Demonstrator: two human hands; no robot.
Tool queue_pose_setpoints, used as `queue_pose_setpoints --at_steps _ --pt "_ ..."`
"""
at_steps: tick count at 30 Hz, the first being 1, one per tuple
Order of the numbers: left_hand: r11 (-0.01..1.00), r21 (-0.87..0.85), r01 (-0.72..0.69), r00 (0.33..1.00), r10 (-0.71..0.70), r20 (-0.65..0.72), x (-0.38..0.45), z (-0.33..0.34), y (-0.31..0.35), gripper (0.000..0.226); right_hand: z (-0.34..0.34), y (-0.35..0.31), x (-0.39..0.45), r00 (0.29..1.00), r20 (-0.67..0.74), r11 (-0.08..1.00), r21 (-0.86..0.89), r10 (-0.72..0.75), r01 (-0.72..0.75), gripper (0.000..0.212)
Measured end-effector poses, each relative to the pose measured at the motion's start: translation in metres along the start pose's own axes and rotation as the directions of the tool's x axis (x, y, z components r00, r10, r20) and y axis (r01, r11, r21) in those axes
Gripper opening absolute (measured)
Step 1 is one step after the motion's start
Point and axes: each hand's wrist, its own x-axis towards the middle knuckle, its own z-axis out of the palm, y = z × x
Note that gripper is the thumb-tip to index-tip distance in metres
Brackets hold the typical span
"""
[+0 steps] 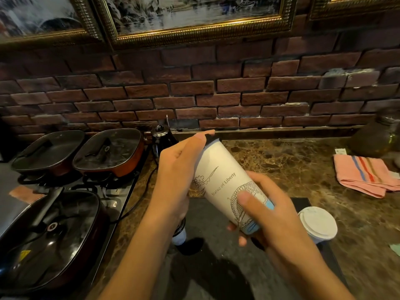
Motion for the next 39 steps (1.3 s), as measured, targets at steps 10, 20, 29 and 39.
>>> queue_pose_setpoints --at_steps 10,20,29,39 --pt "0.999 -0.030 0.028 0.999 -0.027 0.018 0.000 -0.004 0.000 0.052 -0.001 -0.001 -0.004 0.975 -0.004 0.942 -0.257 -0.223 0.214 0.059" --pt "1.000 -0.004 -0.029 0.999 0.029 -0.043 -0.003 -0.003 0.003 0.054 -0.001 0.002 -0.003 0.921 0.004 0.733 -0.604 -0.391 0.314 0.070" --pt "0.999 -0.036 -0.027 1.000 0.027 -0.003 -0.006 -0.004 0.009 0.060 -0.003 -0.005 -0.001 0.966 0.228 0.909 0.367 0.120 -0.200 0.059" --pt "0.998 0.010 -0.061 0.998 0.061 -0.034 -0.008 -0.003 0.016 0.078 -0.003 0.008 -0.002 0.810 0.140 0.460 -0.762 -0.569 0.455 0.081"
